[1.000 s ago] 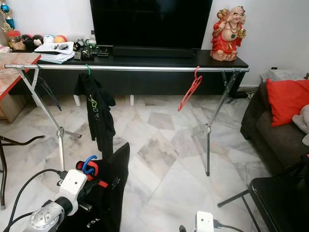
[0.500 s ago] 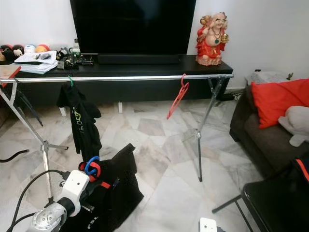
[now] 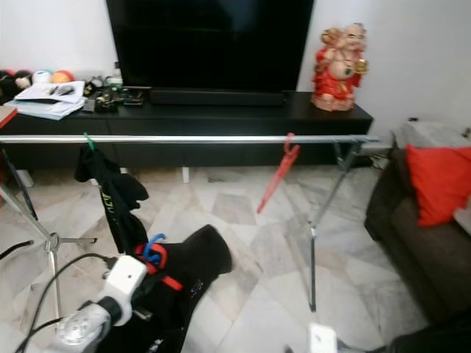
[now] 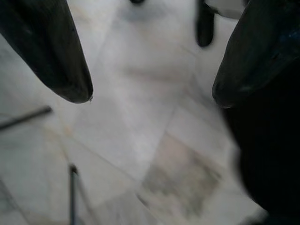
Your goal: Hang hanger
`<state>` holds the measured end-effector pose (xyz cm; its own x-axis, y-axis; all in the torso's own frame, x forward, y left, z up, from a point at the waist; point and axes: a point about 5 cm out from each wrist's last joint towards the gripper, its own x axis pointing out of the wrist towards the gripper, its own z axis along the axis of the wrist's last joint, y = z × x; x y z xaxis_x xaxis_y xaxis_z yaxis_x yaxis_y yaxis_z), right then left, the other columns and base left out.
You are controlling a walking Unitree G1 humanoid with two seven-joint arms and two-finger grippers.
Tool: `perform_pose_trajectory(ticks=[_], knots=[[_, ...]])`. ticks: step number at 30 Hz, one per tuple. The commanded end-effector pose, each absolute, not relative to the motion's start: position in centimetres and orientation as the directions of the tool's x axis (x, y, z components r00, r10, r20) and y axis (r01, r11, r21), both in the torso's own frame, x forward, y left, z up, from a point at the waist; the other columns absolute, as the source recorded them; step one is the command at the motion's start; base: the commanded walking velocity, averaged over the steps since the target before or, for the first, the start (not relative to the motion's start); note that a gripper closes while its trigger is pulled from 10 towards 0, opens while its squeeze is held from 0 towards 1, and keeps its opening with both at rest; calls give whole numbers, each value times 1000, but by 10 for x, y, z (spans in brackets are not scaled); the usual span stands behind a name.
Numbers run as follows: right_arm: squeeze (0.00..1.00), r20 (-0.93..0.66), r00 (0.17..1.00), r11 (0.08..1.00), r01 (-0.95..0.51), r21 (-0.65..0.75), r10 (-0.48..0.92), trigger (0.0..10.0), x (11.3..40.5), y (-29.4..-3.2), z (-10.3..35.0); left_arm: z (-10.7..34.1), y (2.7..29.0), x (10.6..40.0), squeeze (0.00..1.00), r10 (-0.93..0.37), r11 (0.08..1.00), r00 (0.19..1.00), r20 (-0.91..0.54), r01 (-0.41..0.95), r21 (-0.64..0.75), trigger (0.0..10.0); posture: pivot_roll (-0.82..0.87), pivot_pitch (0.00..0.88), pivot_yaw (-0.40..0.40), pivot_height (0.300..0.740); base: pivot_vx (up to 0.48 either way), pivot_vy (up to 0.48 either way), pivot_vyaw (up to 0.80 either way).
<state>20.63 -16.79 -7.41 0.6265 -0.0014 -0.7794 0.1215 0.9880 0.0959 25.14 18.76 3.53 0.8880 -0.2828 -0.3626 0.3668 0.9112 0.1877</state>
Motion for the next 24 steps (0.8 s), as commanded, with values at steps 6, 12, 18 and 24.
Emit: perform_pose_trajectory(ticks=[6, 12, 18, 24], knots=[[0, -814, 578, 987, 155, 44, -54, 10000, 190, -188, -81, 48, 172, 261, 0, -330, 897, 894, -302, 397, 196, 10000, 116, 4, -37, 740, 480, 0, 0], [0, -814, 579, 987, 155, 47, -52, 10000, 190, -187, -81, 49, 171, 262, 0, -335, 894, 892, -302, 402, 196, 10000, 115, 7, -39, 740, 480, 0, 0], [0, -814, 579, 987, 151, 50, -47, 10000, 191, -187, -81, 50, 171, 264, 0, -331, 895, 895, -299, 398, 202, 10000, 117, 11, -43, 740, 480, 0, 0], [0, -814, 579, 987, 152, 53, -45, 10000, 191, -187, -81, 52, 170, 267, 0, -334, 893, 895, -297, 401, 205, 10000, 117, 15, -45, 740, 480, 0, 0]])
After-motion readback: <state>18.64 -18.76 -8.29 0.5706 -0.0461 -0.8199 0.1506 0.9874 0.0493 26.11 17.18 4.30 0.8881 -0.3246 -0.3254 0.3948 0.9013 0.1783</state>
